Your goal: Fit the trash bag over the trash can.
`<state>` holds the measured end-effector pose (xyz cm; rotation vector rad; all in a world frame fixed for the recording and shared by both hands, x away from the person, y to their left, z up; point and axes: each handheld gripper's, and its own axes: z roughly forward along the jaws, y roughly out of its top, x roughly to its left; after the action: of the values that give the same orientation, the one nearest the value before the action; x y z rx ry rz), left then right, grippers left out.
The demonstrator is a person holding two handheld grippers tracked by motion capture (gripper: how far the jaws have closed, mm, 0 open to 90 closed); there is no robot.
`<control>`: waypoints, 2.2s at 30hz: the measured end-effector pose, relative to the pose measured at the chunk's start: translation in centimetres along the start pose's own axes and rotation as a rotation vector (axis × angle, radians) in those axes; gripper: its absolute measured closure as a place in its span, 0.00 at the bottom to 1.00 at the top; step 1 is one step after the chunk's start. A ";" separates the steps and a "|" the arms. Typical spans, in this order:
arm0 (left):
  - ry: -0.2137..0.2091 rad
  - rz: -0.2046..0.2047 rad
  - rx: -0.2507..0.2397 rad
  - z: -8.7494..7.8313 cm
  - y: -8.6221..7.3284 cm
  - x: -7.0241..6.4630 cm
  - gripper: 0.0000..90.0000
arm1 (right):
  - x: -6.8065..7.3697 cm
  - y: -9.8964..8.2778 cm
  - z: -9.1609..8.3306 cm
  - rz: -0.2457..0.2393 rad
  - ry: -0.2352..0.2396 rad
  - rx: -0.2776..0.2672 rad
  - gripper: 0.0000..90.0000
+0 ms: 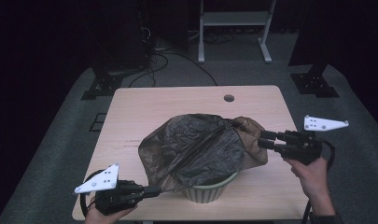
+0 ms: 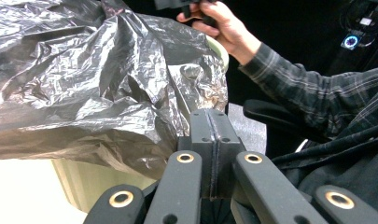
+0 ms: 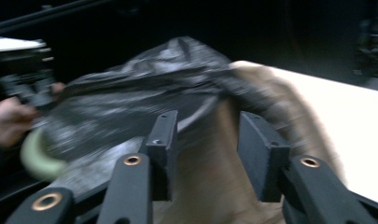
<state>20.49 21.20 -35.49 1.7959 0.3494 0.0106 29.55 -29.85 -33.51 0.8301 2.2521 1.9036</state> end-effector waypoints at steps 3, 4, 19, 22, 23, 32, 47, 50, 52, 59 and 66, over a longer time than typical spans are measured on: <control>0.004 0.003 0.000 0.0 0.1 0.0 1.00 | 1.1 -1.1 0.2 -0.035 0.058 0.024 0.53; 0.004 0.005 -0.001 0.0 0.1 0.0 1.00 | 1.5 -1.5 0.3 -0.048 0.069 0.028 0.52; 0.026 0.012 -0.009 -0.8 0.2 -0.2 1.00 | 2.8 -3.1 1.8 -0.138 0.159 0.103 1.00; 0.029 0.005 -0.006 -1.1 0.0 -0.7 1.00 | 3.4 -3.3 1.2 -0.145 0.174 0.121 1.00; 0.031 0.002 0.001 -1.2 -0.2 -0.8 1.00 | 3.7 -3.5 1.0 -0.144 0.184 0.130 1.00; 0.057 -0.090 0.084 0.2 -4.3 0.4 1.00 | 3.9 -7.5 1.2 -0.084 0.202 0.257 1.00; 0.130 -0.059 0.046 -0.6 -4.9 0.3 0.78 | 4.0 -9.0 0.3 -0.050 0.227 0.252 0.74; 0.134 -0.010 0.023 -1.8 -3.4 -1.1 0.72 | 5.0 -8.2 -1.1 -0.062 0.258 0.212 0.72; 0.142 0.009 0.012 -2.5 -2.6 -1.7 0.70 | 5.7 -7.7 -2.0 -0.073 0.278 0.187 0.71; 0.209 0.049 -0.013 -3.3 -1.6 -2.5 0.60 | 7.6 -5.1 -4.0 -0.160 0.258 0.073 0.60; 0.251 0.087 0.003 -2.4 -0.6 -2.0 0.55 | 7.4 -4.3 -3.6 -0.211 0.159 0.048 0.55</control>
<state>17.97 23.13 -35.12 1.8146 0.4495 0.2993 20.39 -30.13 -34.61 0.4371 2.3733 1.8859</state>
